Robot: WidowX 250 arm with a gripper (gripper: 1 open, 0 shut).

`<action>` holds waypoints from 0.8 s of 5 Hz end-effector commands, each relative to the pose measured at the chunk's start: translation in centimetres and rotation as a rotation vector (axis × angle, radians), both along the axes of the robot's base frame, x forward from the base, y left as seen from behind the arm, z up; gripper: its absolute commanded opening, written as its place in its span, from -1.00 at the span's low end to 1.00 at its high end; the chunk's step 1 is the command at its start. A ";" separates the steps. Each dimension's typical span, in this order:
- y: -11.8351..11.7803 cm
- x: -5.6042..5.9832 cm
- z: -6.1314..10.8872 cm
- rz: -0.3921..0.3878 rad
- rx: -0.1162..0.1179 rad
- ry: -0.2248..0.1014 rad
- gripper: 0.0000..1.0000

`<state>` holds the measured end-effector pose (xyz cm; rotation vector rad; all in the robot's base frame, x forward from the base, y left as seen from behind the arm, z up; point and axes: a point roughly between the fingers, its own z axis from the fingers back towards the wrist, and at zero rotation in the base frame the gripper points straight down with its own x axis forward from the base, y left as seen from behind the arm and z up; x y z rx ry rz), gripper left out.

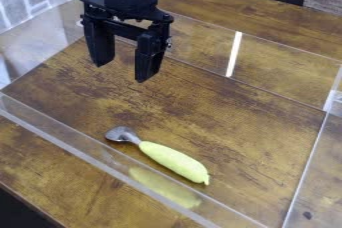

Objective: Move the green spoon to the right

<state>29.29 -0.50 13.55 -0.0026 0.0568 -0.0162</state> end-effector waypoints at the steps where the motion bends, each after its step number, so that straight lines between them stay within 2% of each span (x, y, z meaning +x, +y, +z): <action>1: -0.3 0.1 -2.1 0.047 -0.002 0.028 1.00; 2: -0.7 -0.8 -4.0 0.033 -0.005 0.042 1.00; 3: -1.1 -0.7 -5.7 0.117 -0.014 0.038 1.00; 4: -0.5 -0.6 -7.0 0.302 -0.020 0.025 1.00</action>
